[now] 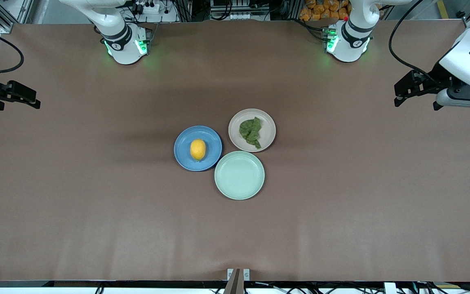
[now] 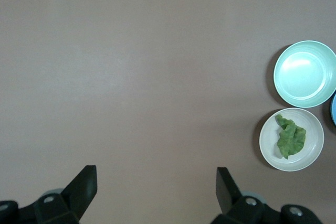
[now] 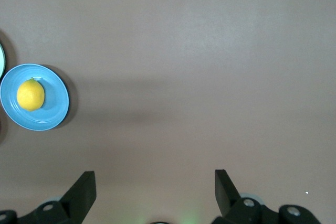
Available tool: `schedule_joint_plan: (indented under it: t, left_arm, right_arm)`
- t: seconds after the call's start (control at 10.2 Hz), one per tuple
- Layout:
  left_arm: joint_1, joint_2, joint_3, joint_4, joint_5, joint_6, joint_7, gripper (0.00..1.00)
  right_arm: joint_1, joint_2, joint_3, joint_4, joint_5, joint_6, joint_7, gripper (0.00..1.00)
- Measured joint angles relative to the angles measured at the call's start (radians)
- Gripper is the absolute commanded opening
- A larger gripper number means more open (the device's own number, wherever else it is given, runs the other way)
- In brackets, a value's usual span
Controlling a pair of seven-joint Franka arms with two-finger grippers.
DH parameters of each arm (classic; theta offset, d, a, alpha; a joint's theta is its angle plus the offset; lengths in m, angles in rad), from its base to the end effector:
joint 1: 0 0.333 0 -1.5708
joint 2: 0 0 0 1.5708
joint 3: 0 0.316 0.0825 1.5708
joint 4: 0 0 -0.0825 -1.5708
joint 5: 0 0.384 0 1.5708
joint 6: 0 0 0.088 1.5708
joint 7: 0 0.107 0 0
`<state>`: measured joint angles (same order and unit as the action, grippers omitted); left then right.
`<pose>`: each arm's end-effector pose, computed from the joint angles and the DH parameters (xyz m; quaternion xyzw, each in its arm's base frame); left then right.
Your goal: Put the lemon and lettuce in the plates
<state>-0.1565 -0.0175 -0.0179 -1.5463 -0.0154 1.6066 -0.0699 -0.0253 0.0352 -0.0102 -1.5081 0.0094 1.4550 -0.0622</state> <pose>0.5445 -0.0977 0.6491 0.9979 -0.0522 0.0377 0.0122 0.5531 -0.0184 0.6246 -0.9989 -0.0137 0.0439 0.0067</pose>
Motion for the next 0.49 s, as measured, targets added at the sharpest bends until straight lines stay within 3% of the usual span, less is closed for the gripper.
schedule_joint_plan:
  t: [0.49]
  left_arm:
    - [0.0,0.0,0.002,0.0,0.0,0.0,0.0,1.0]
  right_arm:
    - [0.0,0.0,-0.001,0.01,0.0,0.0,0.0,1.0]
